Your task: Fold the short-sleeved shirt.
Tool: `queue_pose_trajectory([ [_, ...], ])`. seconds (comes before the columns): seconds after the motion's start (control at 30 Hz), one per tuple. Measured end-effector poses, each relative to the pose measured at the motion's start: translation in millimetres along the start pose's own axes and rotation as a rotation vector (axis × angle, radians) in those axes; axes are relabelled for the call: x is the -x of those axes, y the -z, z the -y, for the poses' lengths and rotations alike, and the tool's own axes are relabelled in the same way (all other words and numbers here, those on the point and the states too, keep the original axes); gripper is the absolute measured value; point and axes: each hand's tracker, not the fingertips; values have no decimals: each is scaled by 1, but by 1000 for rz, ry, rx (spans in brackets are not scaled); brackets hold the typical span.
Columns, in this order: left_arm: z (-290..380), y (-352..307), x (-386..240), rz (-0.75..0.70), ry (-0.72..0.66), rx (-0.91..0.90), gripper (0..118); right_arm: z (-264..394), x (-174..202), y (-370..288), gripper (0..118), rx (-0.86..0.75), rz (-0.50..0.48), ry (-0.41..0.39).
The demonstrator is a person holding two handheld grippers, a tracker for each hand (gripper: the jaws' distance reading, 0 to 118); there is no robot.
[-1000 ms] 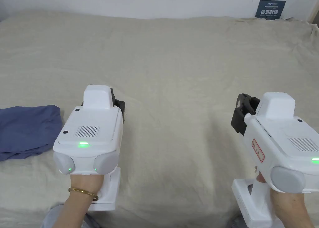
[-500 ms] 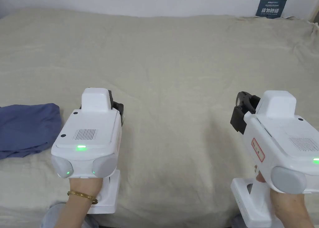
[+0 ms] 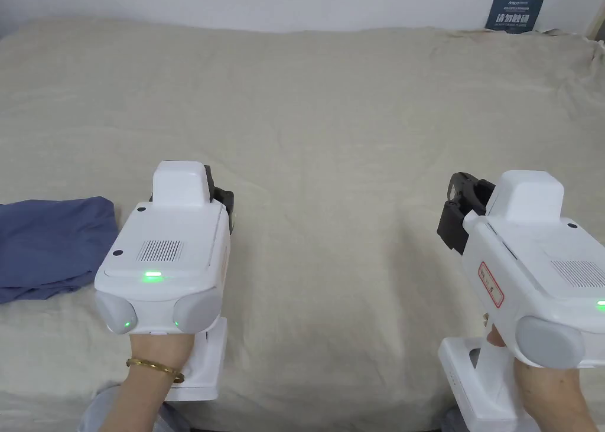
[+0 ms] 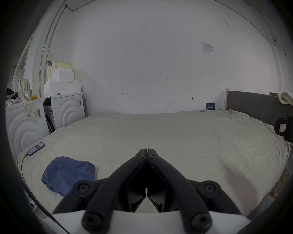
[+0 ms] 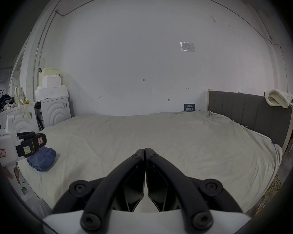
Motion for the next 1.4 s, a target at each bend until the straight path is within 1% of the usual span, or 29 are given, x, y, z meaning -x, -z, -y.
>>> queue_pose_trajectory([
  [1.4, 1, -1, -4, 5, 11, -1, 0, -3, 4, -2, 0, -9, -12, -20],
])
